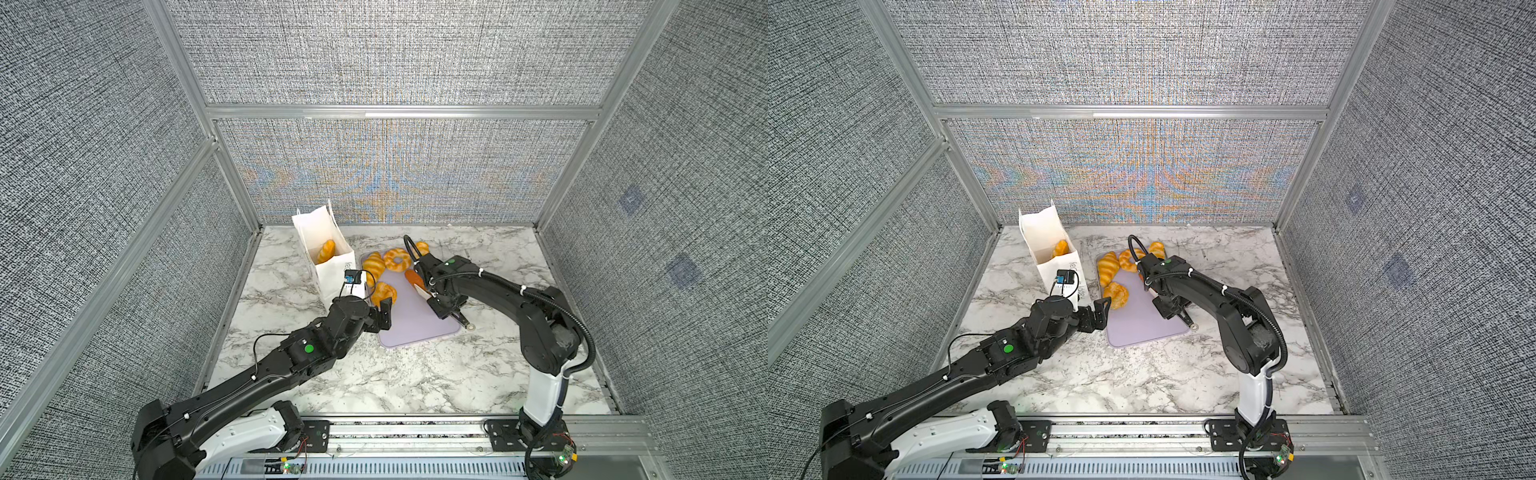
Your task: Place the fake bread into the paper bag
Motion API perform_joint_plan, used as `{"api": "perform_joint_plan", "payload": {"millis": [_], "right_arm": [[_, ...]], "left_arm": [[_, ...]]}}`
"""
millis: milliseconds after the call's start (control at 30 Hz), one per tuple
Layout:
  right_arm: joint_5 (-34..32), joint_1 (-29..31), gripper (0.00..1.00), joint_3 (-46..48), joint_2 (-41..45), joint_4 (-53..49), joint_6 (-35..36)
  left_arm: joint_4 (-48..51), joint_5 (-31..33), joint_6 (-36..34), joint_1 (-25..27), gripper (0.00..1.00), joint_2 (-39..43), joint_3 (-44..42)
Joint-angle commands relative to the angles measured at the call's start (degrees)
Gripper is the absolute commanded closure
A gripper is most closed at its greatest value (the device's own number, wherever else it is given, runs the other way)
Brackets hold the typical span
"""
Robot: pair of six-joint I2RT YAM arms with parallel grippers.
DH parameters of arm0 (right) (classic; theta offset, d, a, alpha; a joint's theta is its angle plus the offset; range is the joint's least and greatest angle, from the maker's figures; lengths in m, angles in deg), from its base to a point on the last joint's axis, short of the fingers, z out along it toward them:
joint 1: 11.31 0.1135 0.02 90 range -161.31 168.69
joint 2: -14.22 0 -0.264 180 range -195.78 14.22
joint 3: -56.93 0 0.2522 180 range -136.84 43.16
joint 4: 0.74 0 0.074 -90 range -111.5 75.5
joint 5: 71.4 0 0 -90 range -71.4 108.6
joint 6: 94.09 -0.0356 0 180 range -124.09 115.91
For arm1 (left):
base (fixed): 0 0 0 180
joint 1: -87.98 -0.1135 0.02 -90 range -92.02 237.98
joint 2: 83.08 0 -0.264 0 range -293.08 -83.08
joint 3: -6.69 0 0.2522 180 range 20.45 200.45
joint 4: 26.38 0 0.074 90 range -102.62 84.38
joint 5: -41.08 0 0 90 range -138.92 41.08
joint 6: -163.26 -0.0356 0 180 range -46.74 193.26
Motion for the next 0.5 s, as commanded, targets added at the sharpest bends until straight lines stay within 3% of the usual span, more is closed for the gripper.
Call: {"api": "perform_joint_plan", "payload": {"millis": [0,267,467], "right_arm": [[0.98,1.02,0.55,1.09,1.67,-1.49,3.82],[-0.62,1.23,0.54,6.24,7.29,-0.12,7.62],[-0.43,1.22,0.47,5.36,6.61,-0.52,5.71]], "left_arm": [[0.34,0.53,-0.53,0.03,0.04,0.07,0.51],[-0.25,-0.05,-0.63,-0.01,0.04,-0.82,0.57],[-0.85,-1.07,-0.54,0.02,0.04,-1.93,0.95]]}}
